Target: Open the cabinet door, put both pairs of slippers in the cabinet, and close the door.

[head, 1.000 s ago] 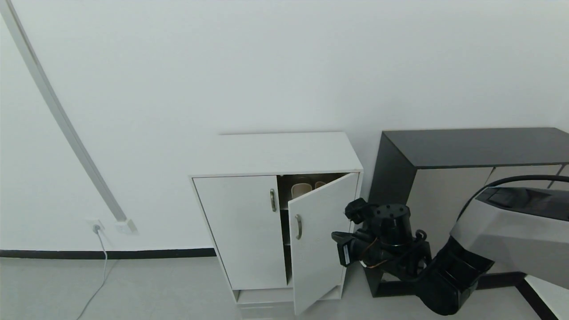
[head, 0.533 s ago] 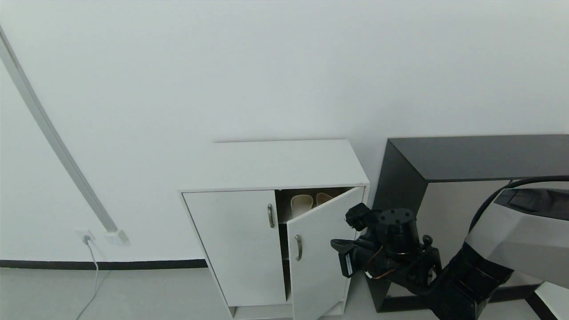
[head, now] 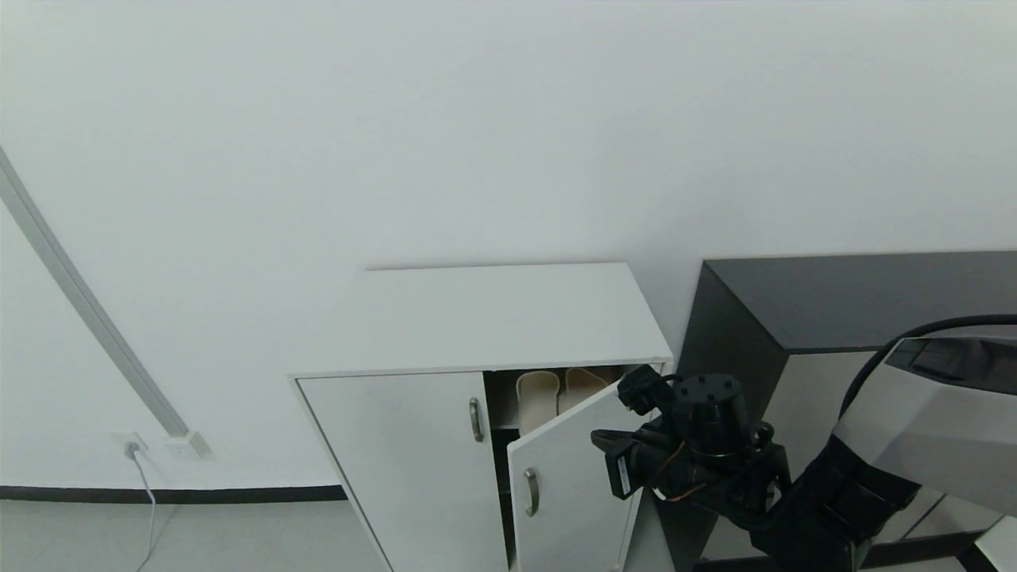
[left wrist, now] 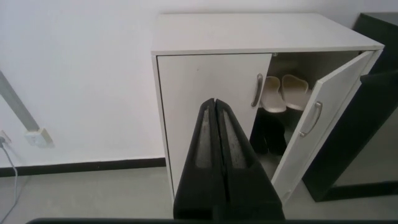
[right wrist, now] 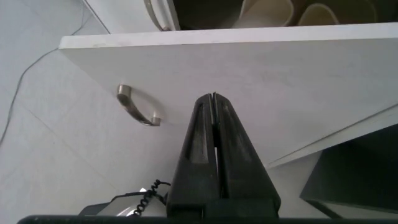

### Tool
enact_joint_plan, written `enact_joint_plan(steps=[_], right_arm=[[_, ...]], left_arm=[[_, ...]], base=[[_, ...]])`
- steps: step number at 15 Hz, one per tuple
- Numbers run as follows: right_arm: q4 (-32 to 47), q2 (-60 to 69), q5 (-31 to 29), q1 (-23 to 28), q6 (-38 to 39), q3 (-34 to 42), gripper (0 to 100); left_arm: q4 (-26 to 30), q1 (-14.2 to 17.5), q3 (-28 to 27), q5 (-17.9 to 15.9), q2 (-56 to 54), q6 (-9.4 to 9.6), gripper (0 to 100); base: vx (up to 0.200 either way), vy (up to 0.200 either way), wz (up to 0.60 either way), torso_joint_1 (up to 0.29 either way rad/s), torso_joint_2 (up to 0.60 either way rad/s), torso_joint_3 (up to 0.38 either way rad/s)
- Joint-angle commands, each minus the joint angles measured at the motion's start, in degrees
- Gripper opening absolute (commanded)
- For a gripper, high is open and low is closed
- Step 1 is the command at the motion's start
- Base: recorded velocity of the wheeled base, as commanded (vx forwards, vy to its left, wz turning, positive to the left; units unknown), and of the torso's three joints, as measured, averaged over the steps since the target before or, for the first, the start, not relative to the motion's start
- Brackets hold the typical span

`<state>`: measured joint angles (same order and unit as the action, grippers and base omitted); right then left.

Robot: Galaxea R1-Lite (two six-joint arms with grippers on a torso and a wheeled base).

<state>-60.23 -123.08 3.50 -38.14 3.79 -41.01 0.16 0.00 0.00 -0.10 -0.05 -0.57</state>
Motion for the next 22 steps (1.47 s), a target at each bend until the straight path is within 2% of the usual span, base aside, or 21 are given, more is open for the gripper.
enact_joint_plan(steps=[1,5,15,22], right_arm=[[-0.06,-0.41,0.02,-0.18,-0.01,-0.04,0],[-0.15,-2.61,-0.07,0.09,-0.01,-2.15,0],[0.2,-9.2,-0.33,3.34,0.25,-13.92,0],[3.72,-12.19,-0.33,5.71,0.25,-21.22,0]], left_arm=[[0.02,0.0,0.0,0.01,0.05,-0.04,0],[0.02,0.0,0.0,0.01,0.05,-0.04,0],[0.02,0.0,0.0,0.01,0.05,-0.04,0],[0.02,0.0,0.0,0.01,0.05,-0.04,0]], base=[[0.0,0.0,0.0,0.0,0.0,0.0],[0.0,0.0,0.0,0.0,0.0,0.0],[0.0,0.0,0.0,0.0,0.0,0.0],[0.0,0.0,0.0,0.0,0.0,0.0]])
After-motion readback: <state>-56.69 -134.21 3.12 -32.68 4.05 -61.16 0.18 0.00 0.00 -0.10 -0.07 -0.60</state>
